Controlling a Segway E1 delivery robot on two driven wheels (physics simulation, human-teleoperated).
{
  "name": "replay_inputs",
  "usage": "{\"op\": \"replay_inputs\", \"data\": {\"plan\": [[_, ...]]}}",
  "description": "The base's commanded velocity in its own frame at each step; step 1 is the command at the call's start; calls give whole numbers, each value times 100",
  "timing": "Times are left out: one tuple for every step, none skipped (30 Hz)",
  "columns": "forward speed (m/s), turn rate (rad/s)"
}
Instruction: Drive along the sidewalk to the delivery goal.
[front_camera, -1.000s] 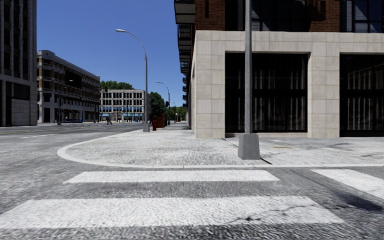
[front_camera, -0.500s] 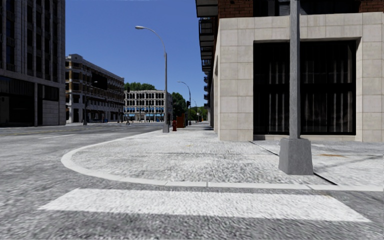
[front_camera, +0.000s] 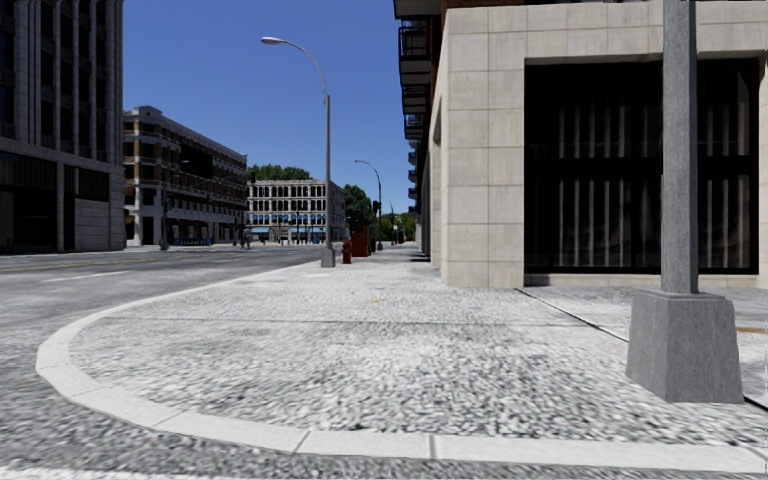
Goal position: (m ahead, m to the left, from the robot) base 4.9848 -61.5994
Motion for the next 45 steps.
{"op": "replay_inputs", "data": {"plan": [[157,0],[157,0],[157,-2],[156,-3],[156,-6],[156,-7],[156,-7],[156,-7],[156,-8],[156,-8],[156,-8],[156,-10],[156,-10],[156,-11],[156,-23],[156,-23],[156,-27],[156,-29],[156,-29],[156,-29],[156,-30],[156,-32],[156,-32],[156,-33],[156,-38],[156,-44],[156,-46],[156,-48],[156,-48],[156,-48],[156,-48],[156,-48],[156,-48],[156,-48],[156,-48],[155,-49],[154,-51],[151,-52],[151,-53],[150,-53],[150,-53],[150,-53],[150,-53],[150,-53],[150,-53]]}}
